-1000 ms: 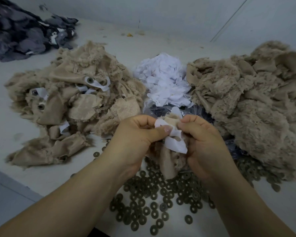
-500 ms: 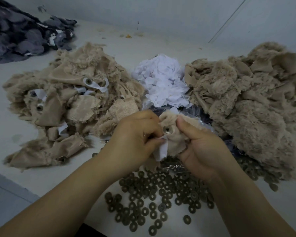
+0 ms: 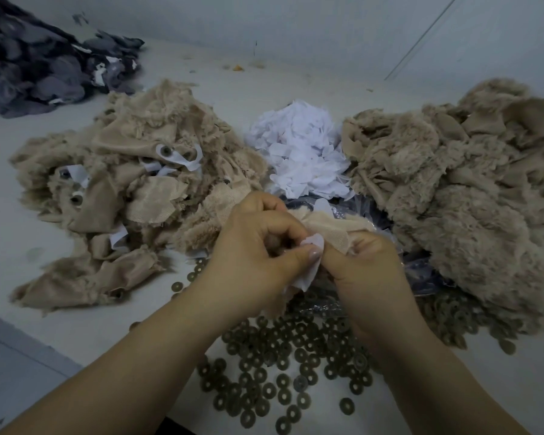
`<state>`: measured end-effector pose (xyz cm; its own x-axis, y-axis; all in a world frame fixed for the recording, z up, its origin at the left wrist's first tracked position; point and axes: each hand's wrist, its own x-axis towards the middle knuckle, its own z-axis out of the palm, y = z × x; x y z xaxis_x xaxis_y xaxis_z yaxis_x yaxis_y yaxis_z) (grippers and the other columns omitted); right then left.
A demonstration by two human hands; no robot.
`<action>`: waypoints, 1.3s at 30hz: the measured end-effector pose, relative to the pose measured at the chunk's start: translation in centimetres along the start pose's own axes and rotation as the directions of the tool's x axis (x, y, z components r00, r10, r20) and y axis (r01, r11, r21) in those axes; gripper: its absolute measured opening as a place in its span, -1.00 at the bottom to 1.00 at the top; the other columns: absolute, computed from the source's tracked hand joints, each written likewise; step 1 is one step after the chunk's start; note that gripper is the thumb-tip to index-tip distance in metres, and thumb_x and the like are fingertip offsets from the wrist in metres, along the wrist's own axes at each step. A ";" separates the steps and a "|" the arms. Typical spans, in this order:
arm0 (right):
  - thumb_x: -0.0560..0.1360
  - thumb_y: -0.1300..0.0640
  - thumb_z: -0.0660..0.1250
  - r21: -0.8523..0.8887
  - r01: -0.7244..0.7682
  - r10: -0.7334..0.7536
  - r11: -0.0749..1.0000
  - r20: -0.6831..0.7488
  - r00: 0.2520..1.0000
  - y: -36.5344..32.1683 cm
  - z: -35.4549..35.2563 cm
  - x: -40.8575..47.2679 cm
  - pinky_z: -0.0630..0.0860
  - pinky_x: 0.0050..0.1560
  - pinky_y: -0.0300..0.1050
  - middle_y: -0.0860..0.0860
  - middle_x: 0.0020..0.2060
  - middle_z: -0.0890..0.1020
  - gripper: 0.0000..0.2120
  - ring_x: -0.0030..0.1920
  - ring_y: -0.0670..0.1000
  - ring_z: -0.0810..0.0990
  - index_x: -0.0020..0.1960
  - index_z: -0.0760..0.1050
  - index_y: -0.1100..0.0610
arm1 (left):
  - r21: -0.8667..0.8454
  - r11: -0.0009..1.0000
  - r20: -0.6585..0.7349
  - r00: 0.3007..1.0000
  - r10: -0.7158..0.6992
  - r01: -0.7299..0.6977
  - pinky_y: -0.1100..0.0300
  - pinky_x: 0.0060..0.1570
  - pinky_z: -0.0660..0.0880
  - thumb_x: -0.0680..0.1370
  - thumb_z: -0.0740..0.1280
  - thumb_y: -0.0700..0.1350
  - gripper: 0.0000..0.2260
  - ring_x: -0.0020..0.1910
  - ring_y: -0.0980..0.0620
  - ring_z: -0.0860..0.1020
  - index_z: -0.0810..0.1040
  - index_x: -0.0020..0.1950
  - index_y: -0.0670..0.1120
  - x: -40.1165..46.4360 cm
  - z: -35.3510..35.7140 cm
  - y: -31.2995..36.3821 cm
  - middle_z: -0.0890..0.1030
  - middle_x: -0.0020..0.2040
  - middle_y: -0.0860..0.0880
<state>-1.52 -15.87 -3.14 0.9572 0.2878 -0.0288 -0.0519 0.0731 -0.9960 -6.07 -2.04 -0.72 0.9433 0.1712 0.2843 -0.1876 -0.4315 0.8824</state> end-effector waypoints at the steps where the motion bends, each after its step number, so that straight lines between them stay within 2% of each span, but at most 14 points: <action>1: 0.50 0.17 0.45 0.010 0.003 -0.003 1.000 0.002 1.000 0.0 0.0 0.0 0.64 0.03 0.28 0.20 -0.15 0.73 -0.88 -0.07 0.26 0.71 -0.08 0.70 0.24 | -0.022 1.000 -0.018 1.000 -0.005 0.004 0.29 -0.23 0.48 0.39 0.55 -0.18 -0.91 -0.17 0.08 0.52 0.67 -0.26 -0.12 0.0 0.1 -0.2 0.52 -0.08 -0.05; 5: 0.47 0.18 0.46 0.075 -0.007 0.003 0.997 0.056 0.998 0.1 -0.1 0.2 0.65 -0.01 0.26 0.27 -0.16 0.71 -0.84 -0.10 0.33 0.69 -0.13 0.66 0.31 | -0.139 0.989 -0.039 0.997 -0.063 0.057 0.04 -0.19 0.60 0.34 0.56 -0.09 -0.87 -0.22 -0.03 0.62 0.65 -0.31 -0.09 0.0 0.1 -1.0 0.64 -0.24 -0.05; 8: 0.33 0.14 0.49 0.198 -0.089 0.063 0.976 0.137 0.989 0.1 -0.2 0.4 0.65 -0.21 0.02 0.15 -0.33 0.66 -0.82 -0.30 0.12 0.66 -0.23 0.64 0.28 | -0.148 0.988 -0.024 0.999 -0.049 0.045 0.18 -0.27 0.56 0.32 0.57 -0.10 -0.87 -0.29 0.06 0.61 0.66 -0.32 -0.10 0.2 -0.2 -1.5 0.65 -0.29 0.01; 12: 0.33 0.10 0.46 0.340 -0.202 0.150 0.919 0.171 0.974 -0.2 -0.3 0.5 0.63 -0.22 -0.10 0.21 -0.17 0.71 -0.72 -0.18 0.11 0.71 -0.08 0.65 0.30 | -0.008 0.997 0.055 0.996 0.074 -0.073 0.22 -0.26 0.51 0.33 0.59 -0.22 -0.86 -0.29 0.11 0.56 0.65 -0.33 -0.14 0.3 -0.4 -1.9 0.60 -0.30 0.06; 15: 0.39 0.11 0.43 0.329 -0.272 0.227 0.904 0.168 0.959 -0.2 -0.3 0.4 0.68 -0.19 -0.04 0.23 -0.14 0.72 -0.75 -0.16 0.14 0.72 -0.07 0.65 0.30 | -0.011 0.995 0.034 0.994 0.102 -0.102 0.21 -0.29 0.49 0.35 0.58 -0.26 -0.86 -0.31 0.10 0.54 0.64 -0.34 -0.18 0.2 -0.2 -2.2 0.59 -0.32 0.06; 17: 0.45 0.11 0.40 0.351 -0.313 0.265 0.882 0.178 0.948 -0.2 -0.2 0.4 0.68 -0.03 0.03 0.22 -0.07 0.72 -0.73 -0.10 0.14 0.73 0.02 0.63 0.30 | -0.074 0.995 -0.020 0.998 0.059 -0.060 0.28 -0.31 0.45 0.35 0.57 -0.29 -0.84 -0.34 0.16 0.51 0.62 -0.36 -0.19 0.3 -0.1 -2.4 0.56 -0.35 0.08; 19: 0.48 0.10 0.38 0.363 -0.329 0.282 0.872 0.178 0.943 -0.2 -0.1 0.3 0.68 -0.03 0.00 0.19 -0.04 0.73 -0.73 -0.08 0.12 0.73 0.07 0.63 0.27 | -0.098 0.995 -0.044 0.999 0.021 -0.026 0.30 -0.30 0.44 0.34 0.57 -0.30 -0.82 -0.35 0.17 0.51 0.61 -0.38 -0.17 0.4 -0.1 -2.5 0.55 -0.36 0.08; 22: 0.51 0.13 0.36 0.376 -0.283 0.247 0.882 0.142 0.959 0.0 0.1 0.3 0.68 -0.16 -0.06 0.23 -0.04 0.72 -0.76 -0.08 0.15 0.73 0.03 0.65 0.28 | -0.073 0.996 -0.029 0.999 0.044 -0.046 0.33 -0.26 0.43 0.33 0.58 -0.27 -0.84 -0.29 0.17 0.53 0.64 -0.36 -0.12 0.2 -0.1 -2.2 0.56 -0.29 0.07; 26: 0.47 0.00 0.37 0.204 -0.114 0.111 0.972 0.027 0.993 0.5 0.3 0.3 0.65 0.02 0.09 0.21 -0.07 0.73 -0.71 -0.01 0.19 0.72 -0.05 0.68 0.22 | -0.112 0.991 -0.058 0.996 0.071 -0.077 0.25 -0.21 0.48 0.31 0.57 -0.11 -0.89 -0.12 0.03 0.55 0.70 -0.29 -0.10 -0.1 0.3 -1.7 0.57 -0.17 -0.08; 29: 0.55 -0.04 0.34 0.109 -0.065 0.065 0.992 0.005 0.998 0.6 0.4 0.1 0.60 0.13 0.28 0.22 -0.08 0.72 -0.72 0.01 0.25 0.70 -0.06 0.69 0.14 | -0.109 0.990 -0.107 0.992 0.074 -0.085 0.35 -0.23 0.42 0.33 0.57 -0.16 -0.91 -0.21 0.14 0.53 0.69 -0.28 -0.09 0.0 0.6 -1.8 0.56 -0.21 -0.04; 32: 0.53 -0.12 0.36 0.071 -0.027 0.027 0.997 0.009 1.000 0.4 0.5 -0.1 0.57 0.06 0.41 0.33 -0.08 0.68 -0.61 0.00 0.39 0.65 -0.05 0.67 0.22 | -0.041 0.993 -0.181 0.978 0.103 -0.112 0.34 -0.24 0.42 0.36 0.58 -0.20 -0.87 -0.26 0.14 0.53 0.65 -0.31 -0.10 0.2 0.7 -2.0 0.57 -0.28 0.02; 35: 0.44 -0.08 0.43 0.039 0.029 -0.030 0.999 0.022 0.999 0.4 0.3 -0.1 0.63 -0.02 0.32 0.32 -0.14 0.69 -0.61 -0.07 0.38 0.67 -0.08 0.66 0.28 | -0.001 0.991 -0.191 0.973 0.132 -0.135 0.23 -0.23 0.49 0.36 0.53 -0.17 -0.89 -0.26 0.07 0.55 0.62 -0.31 -0.12 0.0 0.7 -2.1 0.59 -0.29 0.02; 38: 0.45 0.02 0.41 0.136 -0.008 -0.003 0.991 0.079 0.997 0.6 0.0 0.2 0.59 0.13 0.28 0.26 -0.06 0.71 -0.71 0.01 0.27 0.70 -0.01 0.67 0.24 | -0.146 0.989 -0.147 0.989 0.002 -0.023 -0.07 -0.23 0.61 0.35 0.57 -0.21 -0.86 -0.26 -0.09 0.62 0.63 -0.24 -0.11 0.0 0.2 -2.3 0.64 -0.27 -0.07; 39: 0.44 0.03 0.41 0.164 -0.023 0.010 0.986 0.084 0.996 0.7 0.0 0.3 0.57 0.18 0.27 0.25 -0.03 0.71 -0.71 0.04 0.26 0.69 0.01 0.67 0.24 | -0.212 0.977 -0.143 0.988 -0.048 0.017 -0.06 -0.24 0.63 0.34 0.59 -0.22 -0.85 -0.27 -0.10 0.63 0.63 -0.23 -0.11 0.1 0.0 -2.3 0.65 -0.26 -0.10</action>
<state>-1.23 -15.73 -3.84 0.9294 0.3678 -0.0311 -0.1203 0.2221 -0.9676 -5.58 -1.01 -2.75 0.9023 0.3171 0.2921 -0.2252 -0.2311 0.9465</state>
